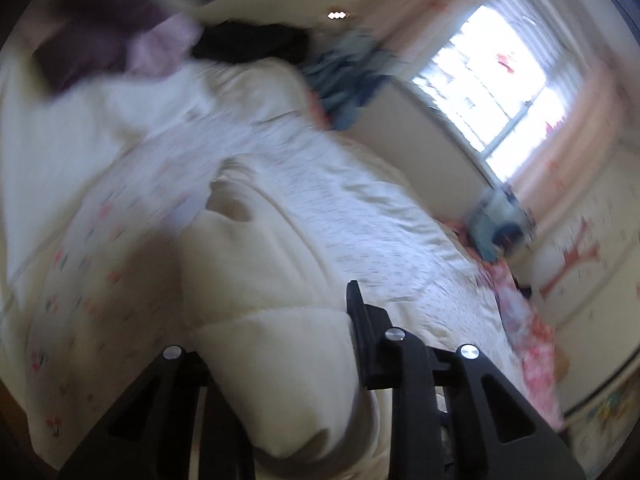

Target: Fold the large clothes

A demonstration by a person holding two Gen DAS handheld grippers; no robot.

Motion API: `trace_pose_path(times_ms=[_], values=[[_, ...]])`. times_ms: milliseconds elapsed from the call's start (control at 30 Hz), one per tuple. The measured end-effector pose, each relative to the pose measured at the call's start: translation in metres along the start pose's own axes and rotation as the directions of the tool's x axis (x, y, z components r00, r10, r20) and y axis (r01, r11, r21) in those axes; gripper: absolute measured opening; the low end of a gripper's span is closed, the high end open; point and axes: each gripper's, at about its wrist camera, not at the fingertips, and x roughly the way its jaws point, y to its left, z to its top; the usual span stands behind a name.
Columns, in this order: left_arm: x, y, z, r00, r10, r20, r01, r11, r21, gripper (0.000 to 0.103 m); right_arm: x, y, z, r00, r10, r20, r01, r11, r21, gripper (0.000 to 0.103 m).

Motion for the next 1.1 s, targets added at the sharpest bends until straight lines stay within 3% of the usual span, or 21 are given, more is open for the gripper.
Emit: trace_pose_path(times_ms=[100, 167, 233, 333, 433, 467, 533, 600, 633, 667, 700, 733, 800, 833, 900, 967, 1000, 1100], values=[[0.003, -0.056, 0.008, 0.998, -0.062, -0.029, 0.066, 0.987, 0.147, 0.026, -0.018, -0.003, -0.004, 0.999, 0.0, 0.047, 0.0, 1.0, 0.005, 0.096], [0.01, -0.099, 0.007, 0.99, -0.111, -0.085, 0.129, 0.959, 0.252, 0.026, -0.042, -0.007, -0.013, 0.992, 0.041, 0.122, -0.043, 0.999, 0.019, 0.096], [0.018, -0.134, -0.002, 0.981, -0.14, -0.133, 0.177, 0.926, 0.332, 0.026, -0.073, -0.018, -0.027, 0.973, 0.094, 0.211, -0.107, 0.993, 0.053, 0.096], [0.03, -0.178, -0.023, 0.961, -0.19, -0.202, 0.257, 0.884, 0.391, 0.026, -0.119, -0.056, -0.052, 0.927, 0.15, 0.343, -0.216, 0.963, 0.163, 0.096], [0.051, -0.218, -0.052, 0.933, -0.238, -0.272, 0.335, 0.85, 0.407, 0.026, -0.16, -0.11, -0.08, 0.845, 0.198, 0.497, -0.38, 0.875, 0.298, 0.096], [0.06, -0.232, -0.066, 0.919, -0.253, -0.302, 0.365, 0.837, 0.408, 0.026, -0.175, -0.138, -0.095, 0.793, 0.213, 0.571, -0.469, 0.811, 0.349, 0.096], [0.076, -0.254, -0.092, 0.893, -0.269, -0.362, 0.413, 0.81, 0.416, 0.026, -0.192, -0.172, -0.117, 0.715, 0.212, 0.666, -0.584, 0.705, 0.403, 0.096], [0.094, -0.271, -0.124, 0.87, -0.239, -0.431, 0.439, 0.772, 0.46, 0.026, -0.2, -0.21, -0.137, 0.674, 0.176, 0.717, -0.65, 0.602, 0.464, 0.096], [0.107, -0.278, -0.144, 0.855, -0.207, -0.475, 0.45, 0.753, 0.481, 0.026, -0.202, -0.223, -0.143, 0.679, 0.157, 0.717, -0.655, 0.571, 0.495, 0.096], [0.124, -0.283, -0.17, 0.829, -0.147, -0.54, 0.459, 0.731, 0.505, 0.026, -0.203, -0.229, -0.146, 0.684, 0.149, 0.714, -0.652, 0.563, 0.507, 0.096], [0.134, -0.285, -0.186, 0.818, -0.111, -0.564, 0.46, 0.716, 0.525, 0.026, -0.204, -0.235, -0.147, 0.709, 0.139, 0.691, -0.627, 0.572, 0.528, 0.096], [0.139, -0.286, -0.202, 0.819, -0.083, -0.567, 0.455, 0.697, 0.555, 0.026, -0.205, -0.237, -0.146, 0.728, 0.129, 0.673, -0.605, 0.583, 0.543, 0.096], [0.134, -0.288, -0.218, 0.842, -0.042, -0.538, 0.433, 0.649, 0.626, 0.027, -0.204, -0.241, -0.142, 0.755, 0.135, 0.642, -0.58, 0.595, 0.557, 0.096], [0.129, -0.289, -0.221, 0.85, -0.037, -0.525, 0.429, 0.625, 0.651, 0.031, -0.202, -0.24, -0.137, 0.782, 0.137, 0.608, -0.55, 0.611, 0.569, 0.096], [0.117, -0.289, -0.22, 0.84, -0.052, -0.54, 0.457, 0.602, 0.654, 0.041, -0.194, -0.237, -0.123, 0.842, 0.145, 0.52, -0.474, 0.659, 0.584, 0.096], [0.101, -0.285, -0.215, 0.823, -0.08, -0.563, 0.494, 0.589, 0.639, 0.055, -0.183, -0.231, -0.103, 0.881, 0.139, 0.452, -0.406, 0.711, 0.574, 0.096], [0.093, -0.286, -0.217, 0.824, -0.083, -0.561, 0.498, 0.579, 0.645, 0.061, -0.181, -0.227, -0.096, 0.884, 0.137, 0.448, -0.396, 0.73, 0.558, 0.096], [0.062, -0.284, -0.215, 0.819, -0.094, -0.566, 0.514, 0.561, 0.65, 0.064, -0.18, -0.216, -0.069, 0.874, 0.153, 0.461, -0.394, 0.778, 0.49, 0.096]])
